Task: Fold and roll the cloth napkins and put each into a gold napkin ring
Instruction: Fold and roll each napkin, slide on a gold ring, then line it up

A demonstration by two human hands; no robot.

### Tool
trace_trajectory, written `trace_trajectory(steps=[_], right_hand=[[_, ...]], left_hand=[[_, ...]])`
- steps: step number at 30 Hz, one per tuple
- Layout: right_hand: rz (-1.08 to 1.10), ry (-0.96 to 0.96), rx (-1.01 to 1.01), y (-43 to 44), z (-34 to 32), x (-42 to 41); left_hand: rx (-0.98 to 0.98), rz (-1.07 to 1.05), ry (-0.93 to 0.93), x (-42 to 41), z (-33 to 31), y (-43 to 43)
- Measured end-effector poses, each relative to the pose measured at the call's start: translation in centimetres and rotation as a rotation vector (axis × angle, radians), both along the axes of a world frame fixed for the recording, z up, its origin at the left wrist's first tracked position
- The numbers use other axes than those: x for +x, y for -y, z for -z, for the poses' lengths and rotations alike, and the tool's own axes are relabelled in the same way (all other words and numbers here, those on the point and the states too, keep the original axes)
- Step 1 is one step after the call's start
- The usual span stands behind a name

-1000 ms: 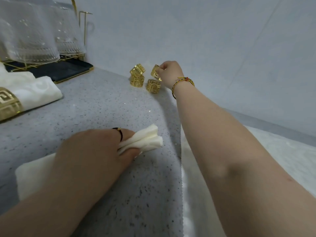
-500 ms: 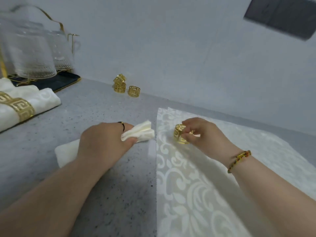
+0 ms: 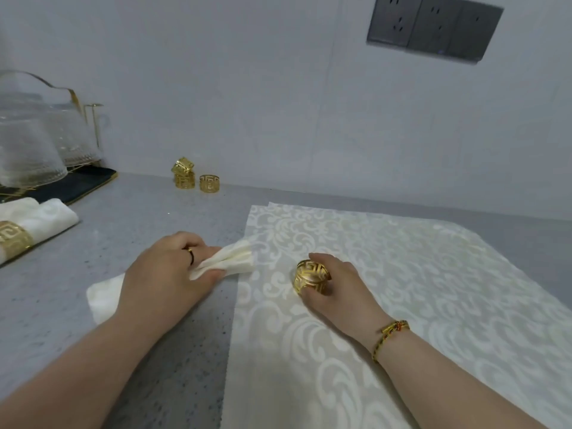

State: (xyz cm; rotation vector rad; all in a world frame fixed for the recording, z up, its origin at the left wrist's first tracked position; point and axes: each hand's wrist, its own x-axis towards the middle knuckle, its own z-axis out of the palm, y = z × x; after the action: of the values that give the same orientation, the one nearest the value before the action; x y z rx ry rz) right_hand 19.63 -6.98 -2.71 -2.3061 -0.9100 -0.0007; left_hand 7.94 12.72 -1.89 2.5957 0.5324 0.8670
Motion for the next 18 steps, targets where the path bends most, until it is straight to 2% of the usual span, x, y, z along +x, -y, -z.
trace_trajectory(steps=[3, 5, 8, 11, 14, 18], right_hand=[[-0.003, -0.072, 0.084, 0.3, -0.3, -0.2], [-0.011, -0.187, 0.225, 0.5, -0.9, -0.4], [-0.041, -0.487, 0.479, 0.4, -1.4, -0.9], [-0.087, -0.716, 0.580, 0.0, -1.3, -1.4], [-0.127, -0.831, 0.679, 0.2, -1.4, -1.6], [-0.172, -0.868, 0.733, 0.4, -1.4, -1.5]], left_hand=[[-0.009, -0.005, -0.017, 0.0, 0.1, 0.4], [-0.041, -0.021, -0.019, 0.0, -0.3, 0.7], [-0.114, -0.064, 0.006, 0.4, -1.1, 1.7], [-0.255, -0.068, 0.108, 1.3, -2.0, 4.0], [-0.325, -0.045, 0.192, 2.4, -1.7, 6.6], [-0.425, -0.011, 0.234, 2.8, -0.8, 7.6]])
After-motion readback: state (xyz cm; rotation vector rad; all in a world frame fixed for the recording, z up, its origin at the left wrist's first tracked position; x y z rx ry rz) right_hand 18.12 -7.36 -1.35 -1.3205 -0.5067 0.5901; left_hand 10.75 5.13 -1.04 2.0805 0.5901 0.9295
